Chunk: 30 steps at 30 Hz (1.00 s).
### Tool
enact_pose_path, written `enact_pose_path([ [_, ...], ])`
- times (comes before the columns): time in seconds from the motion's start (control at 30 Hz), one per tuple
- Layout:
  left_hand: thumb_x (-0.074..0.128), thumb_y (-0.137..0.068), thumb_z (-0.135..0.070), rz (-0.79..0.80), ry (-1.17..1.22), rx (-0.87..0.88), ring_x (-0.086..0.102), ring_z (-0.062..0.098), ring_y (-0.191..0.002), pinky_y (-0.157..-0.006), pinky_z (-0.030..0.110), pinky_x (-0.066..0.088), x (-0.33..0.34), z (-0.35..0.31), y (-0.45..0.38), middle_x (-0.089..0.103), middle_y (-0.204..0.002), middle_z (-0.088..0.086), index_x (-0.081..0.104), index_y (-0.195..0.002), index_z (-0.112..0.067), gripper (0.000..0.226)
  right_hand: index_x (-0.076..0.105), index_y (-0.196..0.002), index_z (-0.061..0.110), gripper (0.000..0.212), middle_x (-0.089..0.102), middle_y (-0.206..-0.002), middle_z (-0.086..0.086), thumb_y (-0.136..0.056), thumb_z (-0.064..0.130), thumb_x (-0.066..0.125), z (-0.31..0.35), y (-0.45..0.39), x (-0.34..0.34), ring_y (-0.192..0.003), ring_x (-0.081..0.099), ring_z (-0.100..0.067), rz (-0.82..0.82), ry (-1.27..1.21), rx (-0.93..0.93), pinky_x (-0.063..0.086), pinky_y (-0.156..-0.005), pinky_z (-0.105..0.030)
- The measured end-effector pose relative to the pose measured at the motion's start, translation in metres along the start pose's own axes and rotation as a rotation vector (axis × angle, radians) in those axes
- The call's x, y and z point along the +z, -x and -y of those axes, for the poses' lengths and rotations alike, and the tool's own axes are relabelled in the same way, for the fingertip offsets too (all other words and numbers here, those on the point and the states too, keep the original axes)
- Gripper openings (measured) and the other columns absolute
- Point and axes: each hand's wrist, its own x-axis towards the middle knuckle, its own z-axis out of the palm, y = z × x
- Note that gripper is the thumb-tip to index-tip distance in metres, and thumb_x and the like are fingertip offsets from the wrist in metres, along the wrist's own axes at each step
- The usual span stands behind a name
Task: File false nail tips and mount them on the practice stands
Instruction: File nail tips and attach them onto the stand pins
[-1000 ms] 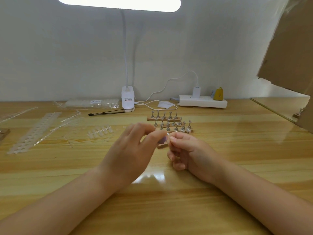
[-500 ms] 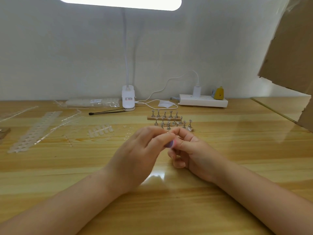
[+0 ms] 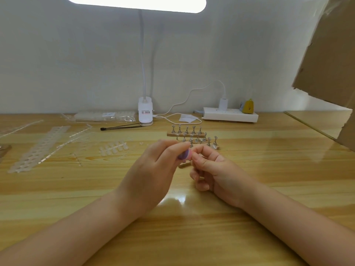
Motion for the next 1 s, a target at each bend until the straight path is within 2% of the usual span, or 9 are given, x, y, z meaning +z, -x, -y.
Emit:
enact_pose_path([
  [0.07, 0.054, -0.093, -0.006, 0.007, 0.061, 0.047, 0.061, 0.021, -0.098, -0.090, 0.028, 0.050, 0.003, -0.003, -0.001, 0.062, -0.107, 0.013, 0.054, -0.123, -0.008, 0.029, 0.056, -0.095, 0.017, 0.015, 0.061, -0.071, 0.008, -0.082, 0.026, 0.058, -0.001, 0.000, 0.000, -0.058, 0.050, -0.008, -0.008, 0.008, -0.003, 0.038, -0.045, -0.018],
  [0.17, 0.063, -0.088, 0.001, 0.092, -0.012, -0.026, 0.064, 0.028, -0.094, -0.080, 0.040, 0.056, 0.002, 0.001, 0.002, 0.064, -0.106, 0.016, 0.063, -0.118, 0.000, 0.030, 0.054, -0.092, 0.016, 0.011, 0.061, -0.069, 0.008, -0.084, 0.022, 0.057, 0.001, 0.000, -0.001, -0.057, 0.049, -0.009, -0.001, -0.034, 0.014, 0.038, -0.045, -0.018],
  [0.23, 0.065, -0.087, 0.000, 0.075, -0.025, -0.081, 0.065, 0.029, -0.092, -0.077, 0.043, 0.056, 0.001, 0.004, 0.003, 0.065, -0.106, 0.016, 0.062, -0.117, 0.001, 0.030, 0.053, -0.091, 0.016, 0.011, 0.060, -0.065, 0.010, -0.083, 0.023, 0.057, 0.002, 0.000, -0.001, -0.057, 0.049, -0.009, 0.001, -0.044, 0.013, 0.037, -0.044, -0.018],
  [0.37, 0.052, -0.094, -0.011, 0.003, 0.073, 0.006, 0.060, 0.021, -0.098, -0.089, 0.028, 0.050, 0.002, -0.002, 0.000, 0.062, -0.108, 0.013, 0.050, -0.124, -0.011, 0.030, 0.054, -0.096, 0.014, 0.018, 0.060, -0.069, 0.009, -0.082, 0.025, 0.058, 0.000, 0.001, 0.000, -0.058, 0.049, -0.009, -0.013, -0.001, 0.008, 0.036, -0.045, -0.019],
  [0.53, 0.066, -0.086, 0.002, 0.088, -0.064, -0.061, 0.065, 0.030, -0.091, -0.075, 0.043, 0.056, 0.002, 0.005, 0.003, 0.065, -0.104, 0.016, 0.063, -0.116, -0.001, 0.030, 0.052, -0.091, 0.014, 0.010, 0.060, -0.065, 0.009, -0.085, 0.021, 0.055, 0.002, 0.001, 0.000, -0.056, 0.048, -0.009, -0.014, -0.044, 0.019, 0.036, -0.043, -0.017],
  [0.7, 0.052, -0.095, -0.012, -0.002, 0.068, 0.012, 0.061, 0.021, -0.097, -0.088, 0.029, 0.051, 0.002, -0.004, -0.001, 0.062, -0.107, 0.013, 0.054, -0.123, -0.008, 0.028, 0.055, -0.094, 0.014, 0.014, 0.061, -0.070, 0.007, -0.083, 0.023, 0.058, -0.001, -0.001, 0.000, -0.057, 0.049, -0.009, -0.030, -0.024, 0.004, 0.036, -0.044, -0.019],
  [0.8, 0.063, -0.088, -0.003, 0.098, -0.050, -0.032, 0.064, 0.029, -0.090, -0.076, 0.041, 0.056, 0.002, -0.001, 0.001, 0.065, -0.102, 0.016, 0.065, -0.114, 0.000, 0.026, 0.057, -0.090, 0.014, 0.009, 0.061, -0.072, 0.005, -0.084, 0.021, 0.057, 0.000, -0.001, -0.002, -0.058, 0.049, -0.009, -0.029, -0.046, 0.017, 0.037, -0.044, -0.019],
  [0.87, 0.067, -0.084, 0.004, 0.084, -0.086, -0.087, 0.065, 0.031, -0.087, -0.072, 0.044, 0.056, 0.000, 0.003, 0.002, 0.065, -0.101, 0.017, 0.066, -0.111, 0.003, 0.027, 0.056, -0.087, 0.015, 0.007, 0.060, -0.070, 0.006, -0.084, 0.020, 0.057, 0.000, -0.001, -0.002, -0.057, 0.050, -0.009, -0.030, -0.066, 0.024, 0.037, -0.043, -0.019],
  [1.0, 0.052, -0.096, -0.012, -0.029, 0.021, 0.024, 0.063, 0.024, -0.093, -0.086, 0.033, 0.051, 0.000, -0.007, -0.003, 0.063, -0.105, 0.013, 0.055, -0.121, -0.009, 0.025, 0.056, -0.095, 0.013, 0.015, 0.060, -0.073, 0.005, -0.084, 0.023, 0.058, -0.002, -0.001, -0.002, -0.059, 0.049, -0.009, -0.024, -0.025, 0.015, 0.036, -0.045, -0.019],
])
